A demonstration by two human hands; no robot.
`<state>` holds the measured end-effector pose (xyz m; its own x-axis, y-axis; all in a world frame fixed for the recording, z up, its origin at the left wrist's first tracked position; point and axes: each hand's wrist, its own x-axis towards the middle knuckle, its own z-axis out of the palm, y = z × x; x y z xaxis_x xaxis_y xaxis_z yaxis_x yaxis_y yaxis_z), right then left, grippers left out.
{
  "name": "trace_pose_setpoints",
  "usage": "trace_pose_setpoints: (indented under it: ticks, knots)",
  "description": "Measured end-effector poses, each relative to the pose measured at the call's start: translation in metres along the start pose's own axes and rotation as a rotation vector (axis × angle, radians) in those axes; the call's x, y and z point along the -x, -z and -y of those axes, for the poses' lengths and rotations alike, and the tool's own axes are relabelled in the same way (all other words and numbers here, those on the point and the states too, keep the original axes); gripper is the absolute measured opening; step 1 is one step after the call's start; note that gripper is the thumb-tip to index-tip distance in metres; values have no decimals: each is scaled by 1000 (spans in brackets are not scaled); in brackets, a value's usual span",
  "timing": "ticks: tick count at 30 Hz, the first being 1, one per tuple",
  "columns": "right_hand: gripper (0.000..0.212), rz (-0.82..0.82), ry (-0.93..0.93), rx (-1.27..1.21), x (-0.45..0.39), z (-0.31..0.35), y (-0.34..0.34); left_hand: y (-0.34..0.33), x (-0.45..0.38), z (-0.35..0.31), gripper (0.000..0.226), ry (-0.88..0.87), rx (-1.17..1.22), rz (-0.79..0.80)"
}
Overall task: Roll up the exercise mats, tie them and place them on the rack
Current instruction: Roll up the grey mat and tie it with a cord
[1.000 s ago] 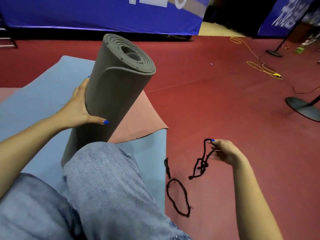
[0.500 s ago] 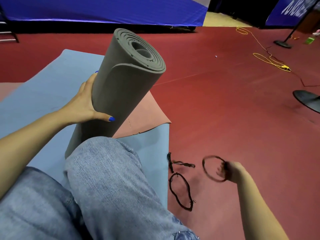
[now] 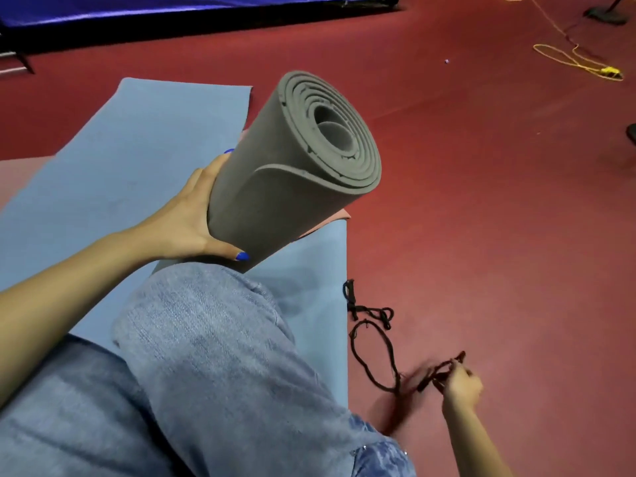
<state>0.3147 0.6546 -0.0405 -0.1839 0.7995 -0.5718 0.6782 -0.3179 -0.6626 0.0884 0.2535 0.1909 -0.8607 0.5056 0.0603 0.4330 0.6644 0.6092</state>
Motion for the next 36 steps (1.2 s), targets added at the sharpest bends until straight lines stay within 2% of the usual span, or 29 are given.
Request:
trace_pose_setpoints:
  ticks: [3, 7, 9, 12, 15, 18, 23, 26, 28, 32, 36]
  knots:
    - [11, 250, 225, -132, 36, 63, -22, 0, -7, 2, 132, -19, -40, 0]
    - [16, 527, 673, -19, 103, 184, -45, 6, -10, 8, 130, -3, -17, -20]
    - [16, 590, 900, 39, 145, 249, -59, 11, -8, 13, 131, -4, 4, -39]
    - [13, 592, 1273, 112, 221, 342, -83, 18, -4, 20, 133, -3, 23, -63]
    - [14, 625, 1547, 297, 306, 409, -105, 27, -1, 30, 131, 18, 68, -122]
    - [14, 753, 1739, 548, 383, 431, -126, 41, 1, 41, 129, 47, 100, -202]
    - [19, 819, 2081, 852, 460, 396, -152, 60, 7, 61, 131, 118, 184, -345]
    - [26, 638, 2296, 914, 472, 381, -152, 68, 15, 74, 134, 143, 241, -391]
    - [38, 585, 2345, 867, 469, 379, -146, 75, 22, 84, 132, 165, 278, -436]
    - [60, 827, 2223, 783, 459, 378, -141, 86, 35, 99, 130, 225, 347, -518]
    - [66, 730, 2079, 799, 443, 392, -155, 89, 42, 104, 131, 259, 373, -530]
